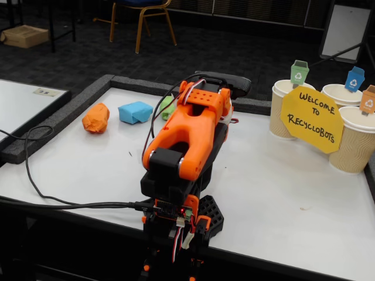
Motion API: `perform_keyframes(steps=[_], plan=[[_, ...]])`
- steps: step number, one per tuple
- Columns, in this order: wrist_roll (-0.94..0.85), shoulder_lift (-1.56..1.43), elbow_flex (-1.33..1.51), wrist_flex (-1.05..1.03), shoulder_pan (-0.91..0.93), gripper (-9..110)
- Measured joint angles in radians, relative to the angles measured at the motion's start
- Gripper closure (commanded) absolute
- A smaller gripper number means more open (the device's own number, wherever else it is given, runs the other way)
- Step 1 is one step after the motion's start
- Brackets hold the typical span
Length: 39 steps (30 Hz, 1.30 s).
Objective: Sort rubbish by color.
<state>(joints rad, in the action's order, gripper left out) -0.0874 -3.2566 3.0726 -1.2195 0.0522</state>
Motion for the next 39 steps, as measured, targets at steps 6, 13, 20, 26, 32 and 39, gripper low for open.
perform_keyframes(steps=[6,13,20,26,32,39], plan=[[0.0,0.0,0.0,0.0,0.0,98],[0.0,0.0,0.0,0.0,0.0,98],[0.0,0.0,0.0,0.0,0.0,98],[0.0,0.0,0.0,0.0,0.0,98],[0.0,0.0,0.0,0.0,0.0,98],[0.0,0.0,0.0,0.0,0.0,101]])
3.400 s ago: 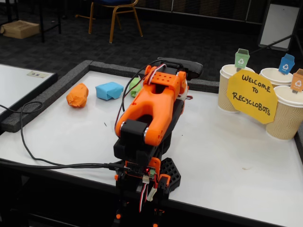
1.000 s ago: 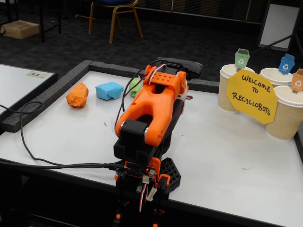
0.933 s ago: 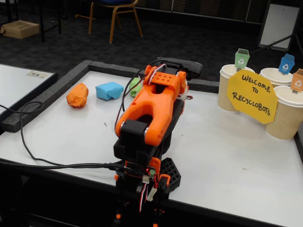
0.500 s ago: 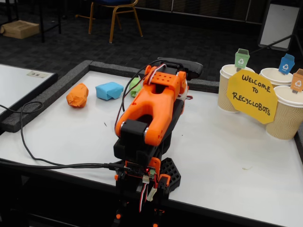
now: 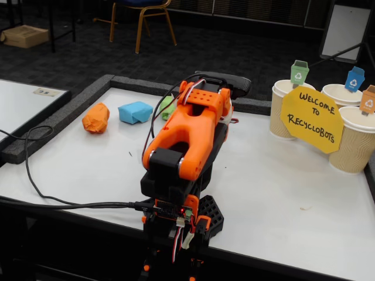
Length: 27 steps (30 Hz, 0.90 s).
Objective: Sort rubbish by color.
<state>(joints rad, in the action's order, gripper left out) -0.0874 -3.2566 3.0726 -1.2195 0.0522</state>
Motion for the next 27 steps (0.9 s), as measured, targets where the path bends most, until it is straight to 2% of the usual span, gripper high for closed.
perform_keyframes(steps=[22,27], plan=[[0.0,0.003,0.0,0.023,0.0,97],[0.0,0.132,-0.051,0.078,0.0,96]])
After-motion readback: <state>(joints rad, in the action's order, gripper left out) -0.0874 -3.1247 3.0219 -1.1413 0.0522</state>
